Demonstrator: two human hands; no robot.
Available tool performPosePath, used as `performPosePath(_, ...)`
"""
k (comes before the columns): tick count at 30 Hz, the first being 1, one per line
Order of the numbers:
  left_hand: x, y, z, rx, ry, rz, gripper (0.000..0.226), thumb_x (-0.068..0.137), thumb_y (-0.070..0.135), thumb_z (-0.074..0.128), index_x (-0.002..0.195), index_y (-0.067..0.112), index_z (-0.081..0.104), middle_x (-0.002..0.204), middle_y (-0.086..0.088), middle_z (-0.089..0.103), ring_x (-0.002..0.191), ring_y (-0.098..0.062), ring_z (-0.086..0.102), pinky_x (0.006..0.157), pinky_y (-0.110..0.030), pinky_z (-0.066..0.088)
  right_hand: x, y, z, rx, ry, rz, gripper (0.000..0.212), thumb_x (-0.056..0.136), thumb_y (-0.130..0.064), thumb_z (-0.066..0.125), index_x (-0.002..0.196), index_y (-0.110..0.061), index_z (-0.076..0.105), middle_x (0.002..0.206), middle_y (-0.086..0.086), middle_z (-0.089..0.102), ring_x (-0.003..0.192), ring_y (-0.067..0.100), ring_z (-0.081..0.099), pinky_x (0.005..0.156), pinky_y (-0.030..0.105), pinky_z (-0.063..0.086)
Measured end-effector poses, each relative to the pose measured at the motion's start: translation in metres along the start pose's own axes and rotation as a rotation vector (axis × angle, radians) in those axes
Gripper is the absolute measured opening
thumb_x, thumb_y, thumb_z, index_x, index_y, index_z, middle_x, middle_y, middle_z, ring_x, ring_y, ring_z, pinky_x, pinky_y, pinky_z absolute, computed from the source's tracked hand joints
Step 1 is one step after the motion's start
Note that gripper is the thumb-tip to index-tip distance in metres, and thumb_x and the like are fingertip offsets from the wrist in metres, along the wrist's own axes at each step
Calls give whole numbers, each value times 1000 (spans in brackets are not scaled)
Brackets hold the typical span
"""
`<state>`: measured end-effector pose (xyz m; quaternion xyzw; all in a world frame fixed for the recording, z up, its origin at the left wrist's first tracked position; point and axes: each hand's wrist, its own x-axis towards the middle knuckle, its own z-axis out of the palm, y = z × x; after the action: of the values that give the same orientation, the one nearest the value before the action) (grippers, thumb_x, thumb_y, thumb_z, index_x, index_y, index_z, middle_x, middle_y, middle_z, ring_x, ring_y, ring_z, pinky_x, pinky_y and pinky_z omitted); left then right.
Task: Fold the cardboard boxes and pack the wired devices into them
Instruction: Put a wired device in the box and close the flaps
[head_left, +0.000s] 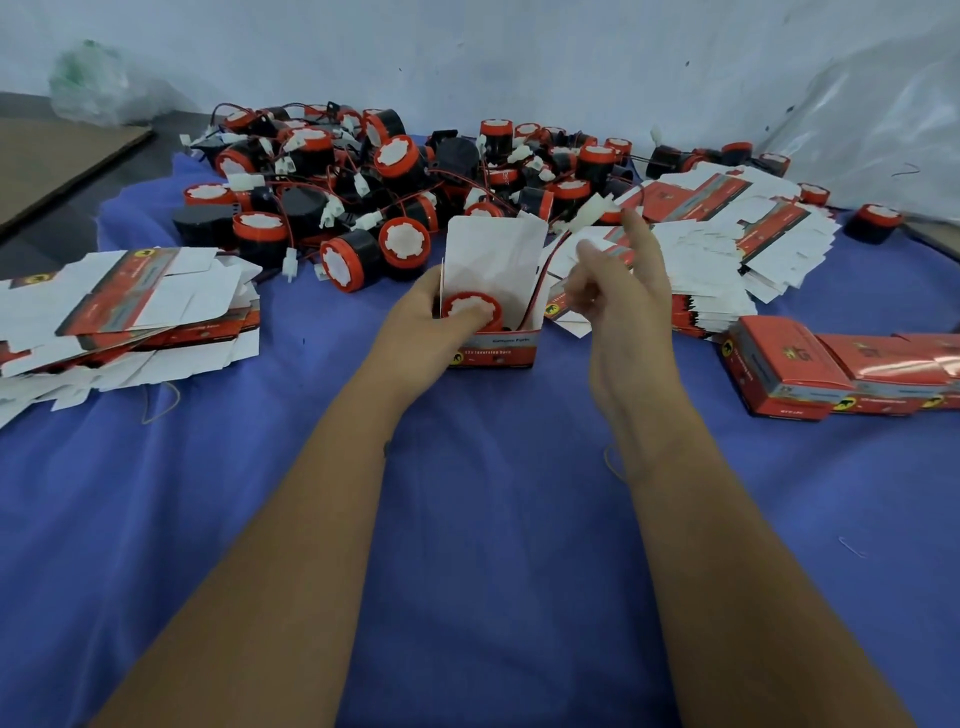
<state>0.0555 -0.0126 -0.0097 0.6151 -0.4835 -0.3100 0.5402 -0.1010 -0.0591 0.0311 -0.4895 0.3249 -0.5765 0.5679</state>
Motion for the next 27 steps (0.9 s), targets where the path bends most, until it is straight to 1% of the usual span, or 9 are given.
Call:
performPosePath(2, 1, 0, 0, -16, -21, -15, 36, 94, 27, 63, 129, 34, 57, 116, 16, 68, 105, -1, 63, 82, -20, 48, 1, -3, 2, 48, -88, 0, 34, 106, -27, 33, 135, -25, 50, 60, 1, 53, 64, 15, 43, 69, 27, 39)
performPosePath(5, 1, 1, 2, -2, -16, -9, 36, 94, 26, 62, 129, 35, 56, 116, 15, 68, 105, -2, 63, 83, -20, 49, 0, -5, 1, -13, -204, -33, 59, 106, -44, 14, 113, -19, 67, 66, 1, 58, 67, 14, 40, 68, 27, 34)
performPosePath(9, 1, 0, 5, 28, 4, 1, 35, 96, 28, 61, 129, 34, 54, 113, 15, 68, 103, -3, 64, 83, -21, 50, -8, -2, 6, -226, -204, -139, 39, 102, -30, 45, 81, -22, 76, 70, -4, 67, 79, 7, 59, 76, 18, 45)
performPosePath(11, 0, 1, 5, 11, -20, 18, 37, 97, 25, 60, 132, 32, 53, 117, 12, 68, 107, -6, 64, 88, -25, 51, -10, 3, 9, -356, -213, -246, 13, 93, -13, 62, 90, -17, 74, 77, -8, 69, 85, 5, 64, 81, 21, 50)
performPosePath(14, -1, 2, 5, 19, -27, 34, 39, 97, 24, 59, 135, 30, 52, 119, 9, 67, 108, -7, 64, 93, -29, 52, -7, 12, 13, -611, -143, -353, 27, 87, -7, 66, 105, -27, 67, 81, -17, 66, 105, 13, 59, 98, 39, 44)
performPosePath(18, -1, 2, 6, 32, -11, 31, 40, 97, 21, 59, 135, 28, 52, 120, 5, 67, 110, -12, 63, 97, -36, 53, -4, 18, 4, -839, -27, -462, 28, 85, -6, 59, 99, -28, 69, 88, -12, 67, 109, 9, 48, 102, 25, 25)
performPosePath(22, -2, 2, 7, 57, 6, 39, 42, 96, 24, 60, 137, 29, 50, 120, 7, 66, 108, -10, 63, 92, -30, 53, -7, 19, 7, -791, -14, -506, 17, 86, -15, 59, 96, -28, 57, 82, -15, 61, 100, 12, 53, 97, 22, 30)
performPosePath(24, -3, 2, 7, 66, 13, 38, 43, 96, 25, 60, 138, 29, 49, 121, 6, 65, 108, -10, 63, 91, -30, 53, -10, 18, 11, -653, 75, -520, 26, 84, -13, 64, 98, -25, 46, 77, -9, 57, 84, 12, 57, 83, 29, 45)
performPosePath(27, -2, 1, 7, 83, 24, 26, 42, 96, 26, 59, 137, 29, 50, 120, 6, 65, 108, -10, 62, 93, -31, 53, -11, 14, 13, -413, 182, -446, 54, 85, -8, 68, 129, -18, 38, 74, 1, 53, 69, 9, 53, 71, 20, 46)
